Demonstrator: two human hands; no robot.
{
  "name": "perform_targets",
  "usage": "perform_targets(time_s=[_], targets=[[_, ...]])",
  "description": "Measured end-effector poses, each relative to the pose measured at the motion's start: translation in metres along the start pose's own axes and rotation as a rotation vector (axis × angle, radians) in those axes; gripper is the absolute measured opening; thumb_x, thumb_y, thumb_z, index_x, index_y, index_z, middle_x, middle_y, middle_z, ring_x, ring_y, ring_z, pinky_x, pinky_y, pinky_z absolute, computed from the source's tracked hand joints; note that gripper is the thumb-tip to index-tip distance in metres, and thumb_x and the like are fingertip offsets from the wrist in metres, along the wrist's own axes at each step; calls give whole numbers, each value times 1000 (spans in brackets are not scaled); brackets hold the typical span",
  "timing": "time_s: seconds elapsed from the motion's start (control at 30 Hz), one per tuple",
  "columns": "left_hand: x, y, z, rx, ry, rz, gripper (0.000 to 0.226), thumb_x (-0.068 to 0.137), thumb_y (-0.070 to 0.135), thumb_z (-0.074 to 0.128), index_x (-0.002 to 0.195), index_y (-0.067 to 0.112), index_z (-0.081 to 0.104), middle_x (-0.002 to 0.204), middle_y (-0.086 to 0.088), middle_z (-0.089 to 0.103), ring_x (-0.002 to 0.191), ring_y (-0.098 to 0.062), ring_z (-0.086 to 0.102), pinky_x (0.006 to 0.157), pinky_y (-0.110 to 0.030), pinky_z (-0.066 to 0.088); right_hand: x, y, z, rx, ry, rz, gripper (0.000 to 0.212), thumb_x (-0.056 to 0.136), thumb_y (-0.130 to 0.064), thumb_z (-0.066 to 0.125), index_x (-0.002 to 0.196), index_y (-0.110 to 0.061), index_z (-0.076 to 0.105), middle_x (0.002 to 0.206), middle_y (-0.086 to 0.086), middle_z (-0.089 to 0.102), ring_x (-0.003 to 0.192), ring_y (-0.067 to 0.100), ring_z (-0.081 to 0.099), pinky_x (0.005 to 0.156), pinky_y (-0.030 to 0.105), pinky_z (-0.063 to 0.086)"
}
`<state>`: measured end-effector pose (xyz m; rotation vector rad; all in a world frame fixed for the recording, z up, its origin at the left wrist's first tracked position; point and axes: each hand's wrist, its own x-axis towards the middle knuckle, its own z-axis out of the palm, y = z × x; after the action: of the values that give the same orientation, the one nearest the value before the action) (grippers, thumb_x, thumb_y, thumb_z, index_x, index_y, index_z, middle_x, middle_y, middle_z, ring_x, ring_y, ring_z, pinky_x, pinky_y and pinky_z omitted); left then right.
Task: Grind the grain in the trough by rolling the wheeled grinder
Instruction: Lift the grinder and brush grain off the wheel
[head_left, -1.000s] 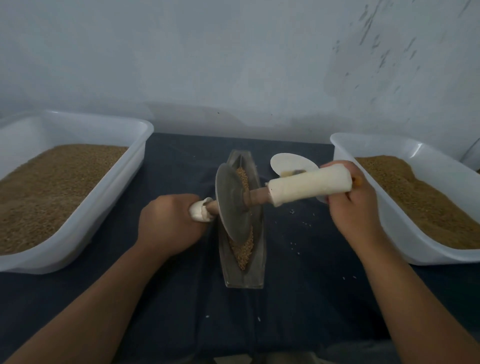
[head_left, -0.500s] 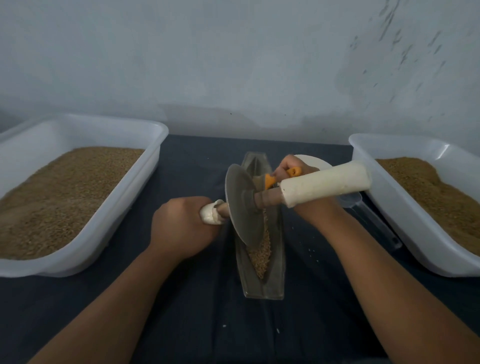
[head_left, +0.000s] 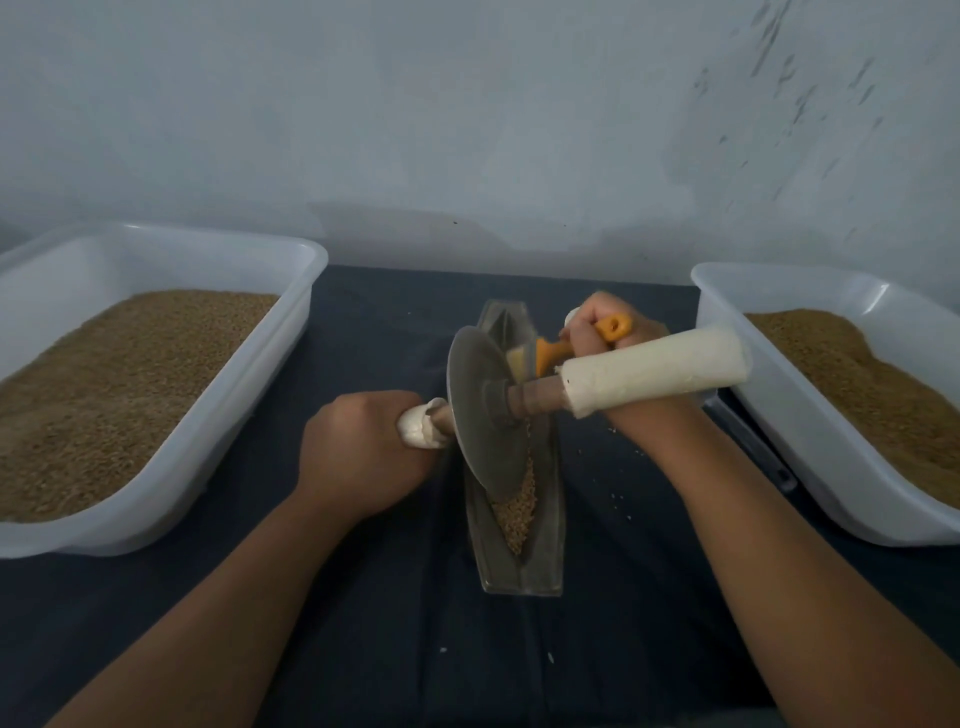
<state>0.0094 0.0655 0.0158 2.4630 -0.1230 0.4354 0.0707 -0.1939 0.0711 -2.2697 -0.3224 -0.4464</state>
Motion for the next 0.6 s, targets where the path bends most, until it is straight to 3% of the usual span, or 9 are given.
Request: perform_targets(time_s=[0.07, 0.2, 0.3, 0.37, 0.43, 0.53, 0.6], targets=[[0, 0, 1, -15, -8, -13, 37, 75, 56, 62, 70, 20, 67, 66, 6, 67, 67, -17, 65, 65, -42, 56, 5, -5, -1, 1, 39, -19, 18, 100, -30, 61, 84, -25, 56, 65, -19, 64, 60, -5, 62, 47, 6, 38], [1, -3, 3, -34, 3, -20, 35, 74, 55, 63, 67, 21, 64, 64, 7, 65, 64, -15, 64, 63, -41, 56, -6, 3, 3, -256, -316, 75, 23, 96, -36, 71, 90, -37, 49, 81, -15, 51, 68, 6, 47, 61, 26, 38], [4, -7, 7, -99, 16, -64, 32, 73, 57, 66, 67, 26, 64, 63, 10, 66, 63, -11, 64, 61, -39, 55, -31, 9, -11, -156, -92, -68, 14, 98, -36, 54, 85, -31, 55, 77, -8, 62, 68, 8, 56, 58, 28, 39], [6, -9, 11, -149, 35, -104, 29, 72, 59, 68, 70, 31, 64, 64, 13, 66, 62, -9, 64, 57, -34, 51, -42, 5, -32, 45, 100, -42, 29, 100, -42, 49, 81, -25, 64, 68, -1, 69, 61, 11, 65, 53, 20, 47], [7, -11, 13, -162, 51, -125, 25, 75, 61, 70, 73, 37, 65, 67, 19, 66, 61, -6, 63, 55, -30, 43, -46, -4, -54, 216, 206, 23, 35, 104, -49, 46, 83, -30, 66, 64, 4, 68, 50, 17, 63, 44, 21, 46], [8, -10, 14, -168, 58, -165, 23, 75, 65, 66, 75, 42, 65, 67, 21, 66, 61, -8, 63, 56, -29, 41, -48, -15, -72, 357, 221, 124, 47, 104, -57, 44, 76, -27, 66, 55, 10, 62, 42, 23, 54, 36, 25, 39], [8, -8, 13, -183, 66, -192, 27, 71, 68, 58, 76, 43, 65, 68, 24, 65, 61, -8, 63, 55, -29, 39, -50, -19, -71, 411, 113, 195, 50, 101, -60, 46, 73, -23, 65, 51, 13, 57, 38, 23, 47, 36, 24, 35]])
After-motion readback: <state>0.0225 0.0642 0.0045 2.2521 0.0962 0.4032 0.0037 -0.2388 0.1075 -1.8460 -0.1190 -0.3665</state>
